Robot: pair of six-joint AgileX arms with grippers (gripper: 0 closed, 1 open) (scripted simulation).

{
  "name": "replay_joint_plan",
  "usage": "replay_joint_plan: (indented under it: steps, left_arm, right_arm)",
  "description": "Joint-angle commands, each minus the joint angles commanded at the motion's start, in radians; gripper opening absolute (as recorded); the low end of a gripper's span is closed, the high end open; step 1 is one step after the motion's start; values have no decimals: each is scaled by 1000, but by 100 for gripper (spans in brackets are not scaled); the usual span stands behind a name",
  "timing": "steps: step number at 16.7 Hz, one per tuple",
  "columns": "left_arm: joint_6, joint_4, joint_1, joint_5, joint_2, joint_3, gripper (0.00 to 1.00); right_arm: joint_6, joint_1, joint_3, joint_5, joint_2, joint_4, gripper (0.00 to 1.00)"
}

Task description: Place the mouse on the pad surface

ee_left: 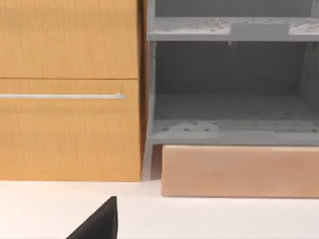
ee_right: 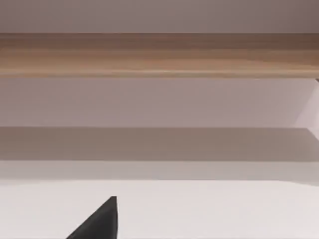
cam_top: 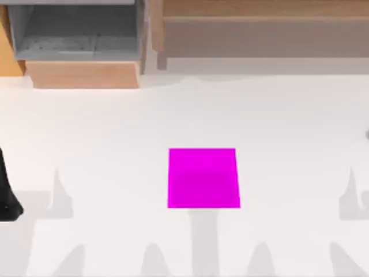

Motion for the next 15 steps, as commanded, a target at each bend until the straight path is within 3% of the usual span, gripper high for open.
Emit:
replay_joint_plan:
  steps: [4,7,15]
  left_arm:
    - [0,0,0,0,0,0,100]
    - [0,0,0,0,0,0,100]
    - [0,0,0,0,0,0,100]
  right_arm:
    - [-30,-4,30,1,30,-22,100]
    - [-152,-14,154,4,155,-108,100]
    - [-787,-54,807,2,912,-537,100]
